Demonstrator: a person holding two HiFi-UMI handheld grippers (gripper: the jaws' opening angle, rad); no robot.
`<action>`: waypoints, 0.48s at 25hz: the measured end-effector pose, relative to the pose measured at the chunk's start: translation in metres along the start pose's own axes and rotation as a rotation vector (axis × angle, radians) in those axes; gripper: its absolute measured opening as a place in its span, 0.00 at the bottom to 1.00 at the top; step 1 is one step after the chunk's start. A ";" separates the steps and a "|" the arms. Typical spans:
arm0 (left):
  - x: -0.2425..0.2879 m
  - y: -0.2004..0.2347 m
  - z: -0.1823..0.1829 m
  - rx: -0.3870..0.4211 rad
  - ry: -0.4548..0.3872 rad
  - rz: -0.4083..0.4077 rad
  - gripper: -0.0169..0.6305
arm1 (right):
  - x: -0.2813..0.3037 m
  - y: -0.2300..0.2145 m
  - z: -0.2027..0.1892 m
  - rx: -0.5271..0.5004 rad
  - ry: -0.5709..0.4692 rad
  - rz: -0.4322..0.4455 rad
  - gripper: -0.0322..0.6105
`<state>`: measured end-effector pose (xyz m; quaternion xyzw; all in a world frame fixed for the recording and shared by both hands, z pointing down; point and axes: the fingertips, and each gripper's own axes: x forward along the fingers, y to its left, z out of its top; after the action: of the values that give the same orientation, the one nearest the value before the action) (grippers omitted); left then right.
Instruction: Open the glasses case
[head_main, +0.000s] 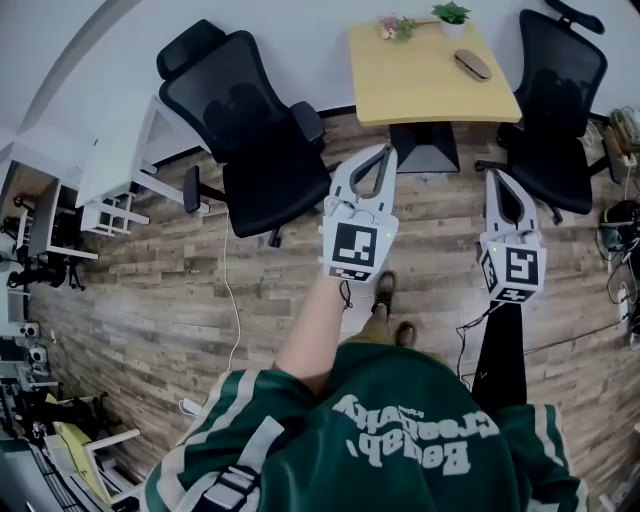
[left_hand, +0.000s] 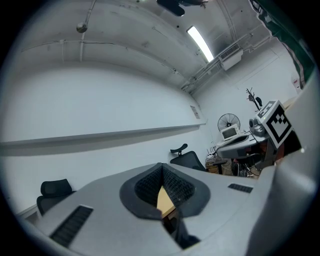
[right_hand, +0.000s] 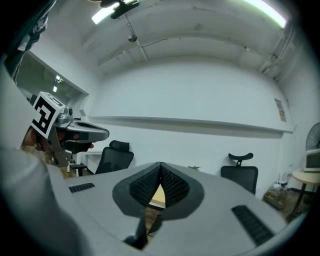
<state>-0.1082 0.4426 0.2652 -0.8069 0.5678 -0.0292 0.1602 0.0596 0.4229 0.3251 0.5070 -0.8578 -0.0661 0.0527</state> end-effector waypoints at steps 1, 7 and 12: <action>0.008 0.005 -0.002 0.003 -0.003 -0.004 0.05 | 0.009 -0.002 0.002 -0.001 -0.003 -0.003 0.06; 0.053 0.044 -0.009 0.017 0.003 -0.019 0.05 | 0.063 -0.012 0.020 -0.014 -0.021 -0.023 0.06; 0.081 0.077 -0.010 -0.009 -0.020 -0.003 0.05 | 0.093 -0.019 0.032 -0.026 -0.029 -0.051 0.06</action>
<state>-0.1518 0.3417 0.2409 -0.8086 0.5653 -0.0190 0.1622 0.0267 0.3345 0.2927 0.5269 -0.8443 -0.0862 0.0451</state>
